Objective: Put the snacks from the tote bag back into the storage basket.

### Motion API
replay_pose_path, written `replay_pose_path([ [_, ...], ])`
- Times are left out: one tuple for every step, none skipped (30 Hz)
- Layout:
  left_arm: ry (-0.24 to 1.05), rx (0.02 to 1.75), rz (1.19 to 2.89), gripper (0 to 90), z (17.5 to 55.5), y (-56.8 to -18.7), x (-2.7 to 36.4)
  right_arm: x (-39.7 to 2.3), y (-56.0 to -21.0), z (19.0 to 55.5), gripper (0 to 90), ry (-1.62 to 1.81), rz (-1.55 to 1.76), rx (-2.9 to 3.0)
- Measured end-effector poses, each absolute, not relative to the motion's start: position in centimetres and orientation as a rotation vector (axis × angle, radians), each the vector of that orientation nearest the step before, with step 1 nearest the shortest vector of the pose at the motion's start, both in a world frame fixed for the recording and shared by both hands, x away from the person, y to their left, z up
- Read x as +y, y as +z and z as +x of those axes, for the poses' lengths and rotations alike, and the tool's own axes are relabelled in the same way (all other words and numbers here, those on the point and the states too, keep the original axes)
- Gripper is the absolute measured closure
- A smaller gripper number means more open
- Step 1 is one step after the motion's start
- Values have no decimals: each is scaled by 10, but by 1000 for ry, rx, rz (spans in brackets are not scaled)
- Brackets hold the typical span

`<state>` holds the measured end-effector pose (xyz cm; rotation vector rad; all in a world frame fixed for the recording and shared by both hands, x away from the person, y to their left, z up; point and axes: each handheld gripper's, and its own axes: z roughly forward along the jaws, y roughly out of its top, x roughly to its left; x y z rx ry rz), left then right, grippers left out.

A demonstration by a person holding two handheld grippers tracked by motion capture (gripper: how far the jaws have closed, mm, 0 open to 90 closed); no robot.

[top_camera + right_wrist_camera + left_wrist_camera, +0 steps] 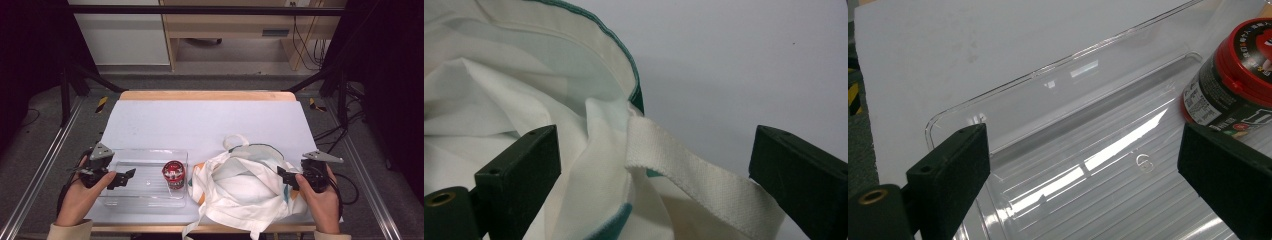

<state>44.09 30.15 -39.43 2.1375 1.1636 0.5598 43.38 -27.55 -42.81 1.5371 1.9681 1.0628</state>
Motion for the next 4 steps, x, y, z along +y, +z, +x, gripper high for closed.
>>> replay_pose_path([
  [558, 1162, 2139, 66, 441, -394, 301, -276, -430, 434, 68, 1061, 1542, 1967],
  [558, 1160, 2140, 66, 441, -394, 301, -276, -431, 434, 68, 1063, 1545, 1967],
  [557, 1158, 2141, 66, 441, -394, 301, -277, -433, 435, 68, 1060, 1545, 1975],
  [557, 1158, 2141, 66, 441, -394, 301, -277, -434, 435, 68, 1058, 1547, 1975],
])
